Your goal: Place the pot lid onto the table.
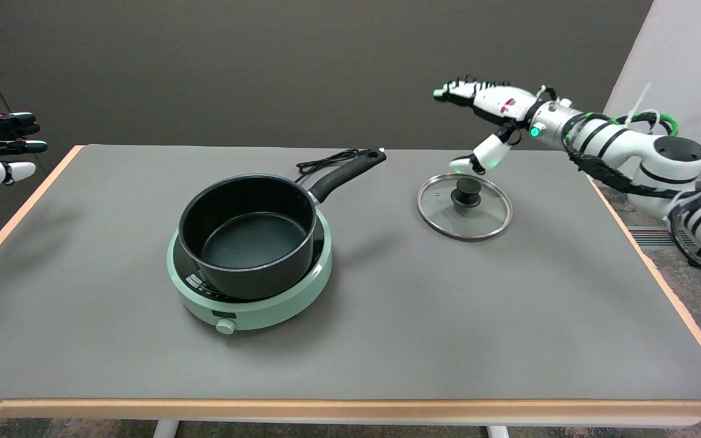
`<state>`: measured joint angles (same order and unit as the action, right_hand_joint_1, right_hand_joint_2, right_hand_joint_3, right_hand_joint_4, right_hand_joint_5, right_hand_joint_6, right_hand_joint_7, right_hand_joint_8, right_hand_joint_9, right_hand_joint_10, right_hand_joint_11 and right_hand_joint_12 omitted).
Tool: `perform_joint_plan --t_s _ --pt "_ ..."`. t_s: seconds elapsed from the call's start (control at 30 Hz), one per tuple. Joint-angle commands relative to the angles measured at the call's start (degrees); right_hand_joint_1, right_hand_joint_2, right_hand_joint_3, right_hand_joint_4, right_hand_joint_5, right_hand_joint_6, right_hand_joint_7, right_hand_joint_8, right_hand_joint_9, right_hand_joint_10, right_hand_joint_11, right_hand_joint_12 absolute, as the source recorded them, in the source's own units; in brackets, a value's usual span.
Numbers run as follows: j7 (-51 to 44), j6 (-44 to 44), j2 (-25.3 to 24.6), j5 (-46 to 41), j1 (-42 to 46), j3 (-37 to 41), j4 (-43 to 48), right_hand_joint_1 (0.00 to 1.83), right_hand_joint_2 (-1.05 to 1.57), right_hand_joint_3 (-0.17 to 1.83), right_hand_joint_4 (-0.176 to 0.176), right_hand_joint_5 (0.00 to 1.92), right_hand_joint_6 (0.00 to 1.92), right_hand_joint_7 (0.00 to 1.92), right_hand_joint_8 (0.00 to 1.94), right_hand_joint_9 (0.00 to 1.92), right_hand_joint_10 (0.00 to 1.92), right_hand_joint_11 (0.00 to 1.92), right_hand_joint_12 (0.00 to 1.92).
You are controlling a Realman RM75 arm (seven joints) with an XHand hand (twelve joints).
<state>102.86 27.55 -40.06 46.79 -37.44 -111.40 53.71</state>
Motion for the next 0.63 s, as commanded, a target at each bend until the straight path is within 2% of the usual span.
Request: perform_joint_plan --t_s 0.03,0.2,0.3,0.63 --pt "-0.1 2.3 -2.5 -2.6 28.6 37.1 32.3 0.79 0.33 0.85 -0.016 0.09 0.19 0.04 0.12 0.00 0.08 0.04 0.49" --pt "-0.5 4.3 -4.7 -10.0 34.8 45.7 37.5 0.78 0.34 0.85 -0.017 0.08 0.19 0.04 0.12 0.00 0.07 0.04 0.47" --pt "-1.4 6.1 -5.7 -10.7 37.0 49.3 39.9 0.78 0.33 0.84 -0.022 0.09 0.19 0.03 0.12 0.00 0.07 0.03 0.45" --pt "-13.5 5.9 -8.3 -10.0 38.8 50.3 48.2 0.76 0.36 0.83 -0.051 0.08 0.16 0.00 0.11 0.00 0.00 0.00 0.34"
